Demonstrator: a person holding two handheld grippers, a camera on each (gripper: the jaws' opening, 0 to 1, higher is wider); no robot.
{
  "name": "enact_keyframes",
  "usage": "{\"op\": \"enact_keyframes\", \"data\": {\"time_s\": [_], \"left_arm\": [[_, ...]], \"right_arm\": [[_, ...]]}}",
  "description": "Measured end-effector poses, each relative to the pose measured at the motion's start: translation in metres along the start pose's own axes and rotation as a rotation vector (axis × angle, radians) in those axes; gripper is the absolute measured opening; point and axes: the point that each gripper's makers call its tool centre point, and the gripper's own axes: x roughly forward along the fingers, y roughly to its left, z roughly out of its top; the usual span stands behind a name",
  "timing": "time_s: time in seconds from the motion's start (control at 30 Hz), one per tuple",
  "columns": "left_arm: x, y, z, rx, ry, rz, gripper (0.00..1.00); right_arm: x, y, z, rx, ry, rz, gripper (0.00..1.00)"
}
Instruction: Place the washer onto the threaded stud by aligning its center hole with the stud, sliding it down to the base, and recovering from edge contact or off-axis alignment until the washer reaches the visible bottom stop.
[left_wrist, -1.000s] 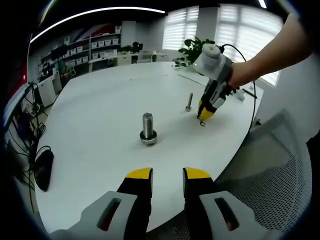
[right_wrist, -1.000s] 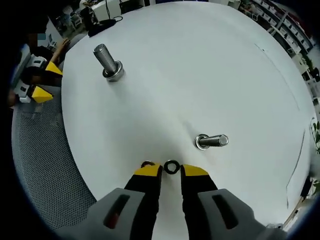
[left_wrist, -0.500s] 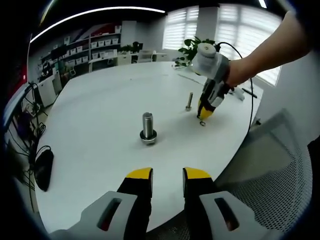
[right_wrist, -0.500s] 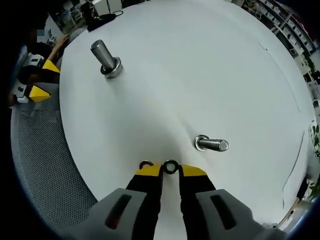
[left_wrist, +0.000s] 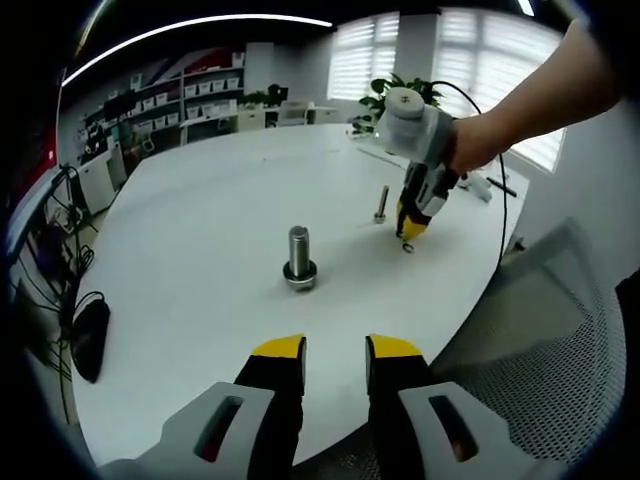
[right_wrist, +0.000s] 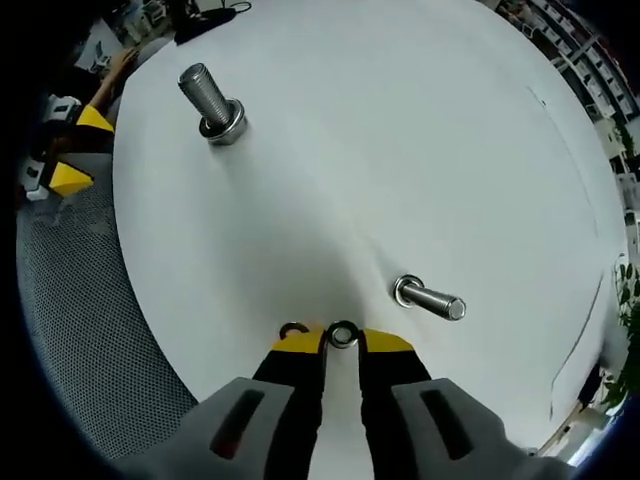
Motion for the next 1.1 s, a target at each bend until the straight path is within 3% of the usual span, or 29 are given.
{"op": "enact_keyframes", "data": {"time_s": [0.2,0.5,1.1], "left_arm": [[0.0004,0.0002,-0.0007,0.001,0.005,0.002,0.21],[0.0013,0.0001,-0.0023,0.003,0.012,0.003,0.21],[0.0011,-0.0006,-0.0027,0.000,0.012,-0.003,0.21]], "right_arm": [[0.0000,-0.0014,-0.0002,-0.002,0.017,-0.012,0.15],[-0.0007,-0.0030,-0.0017,0.077,-0.054,0.011,0.14],[-0.0014,-0.0031,-0.0005,0.101,-0.110,0.012,0.14]]}}
